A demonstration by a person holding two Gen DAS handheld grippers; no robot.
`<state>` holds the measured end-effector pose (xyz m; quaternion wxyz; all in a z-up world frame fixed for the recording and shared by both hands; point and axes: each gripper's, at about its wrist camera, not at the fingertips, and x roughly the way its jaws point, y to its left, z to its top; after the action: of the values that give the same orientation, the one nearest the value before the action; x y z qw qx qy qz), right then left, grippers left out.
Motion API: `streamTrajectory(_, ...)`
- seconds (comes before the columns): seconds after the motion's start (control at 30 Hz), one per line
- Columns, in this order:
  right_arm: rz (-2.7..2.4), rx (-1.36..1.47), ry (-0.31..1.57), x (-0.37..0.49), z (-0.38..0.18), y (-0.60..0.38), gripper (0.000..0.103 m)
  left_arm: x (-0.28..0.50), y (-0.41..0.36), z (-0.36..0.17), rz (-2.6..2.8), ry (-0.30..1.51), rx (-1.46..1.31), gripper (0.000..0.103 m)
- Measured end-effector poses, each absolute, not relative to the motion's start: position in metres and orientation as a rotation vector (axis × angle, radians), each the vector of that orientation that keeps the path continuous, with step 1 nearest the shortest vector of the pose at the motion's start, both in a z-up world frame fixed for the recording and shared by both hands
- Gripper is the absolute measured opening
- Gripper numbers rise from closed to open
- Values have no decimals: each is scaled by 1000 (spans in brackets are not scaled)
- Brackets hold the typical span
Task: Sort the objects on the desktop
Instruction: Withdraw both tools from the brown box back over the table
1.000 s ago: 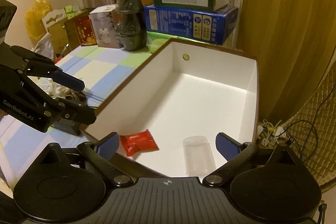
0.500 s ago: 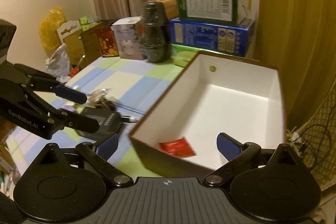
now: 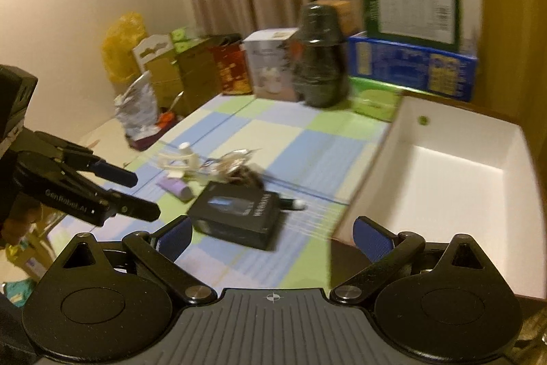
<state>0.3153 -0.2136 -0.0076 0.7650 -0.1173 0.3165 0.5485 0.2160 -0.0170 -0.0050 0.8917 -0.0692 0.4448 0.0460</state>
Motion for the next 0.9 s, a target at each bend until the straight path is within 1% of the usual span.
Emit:
streamTrajectory(0.37, 1236, -423, 741, 293, -46, -145, 98, 192, 48, -23, 229, 964, -198, 71)
streamTrajectory(0.57, 1242, -446, 812, 296, -73, -112, 98, 183, 82, -33, 298, 981, -225, 71)
streamTrajectory(0.7, 1217, -470, 857, 300, -99, -90, 98, 181, 101, -38, 322, 993, -238, 71)
streamTrajectory(0.9, 1121, -524, 861, 313, -142, -70, 98, 178, 124, -48, 343, 1014, -252, 71)
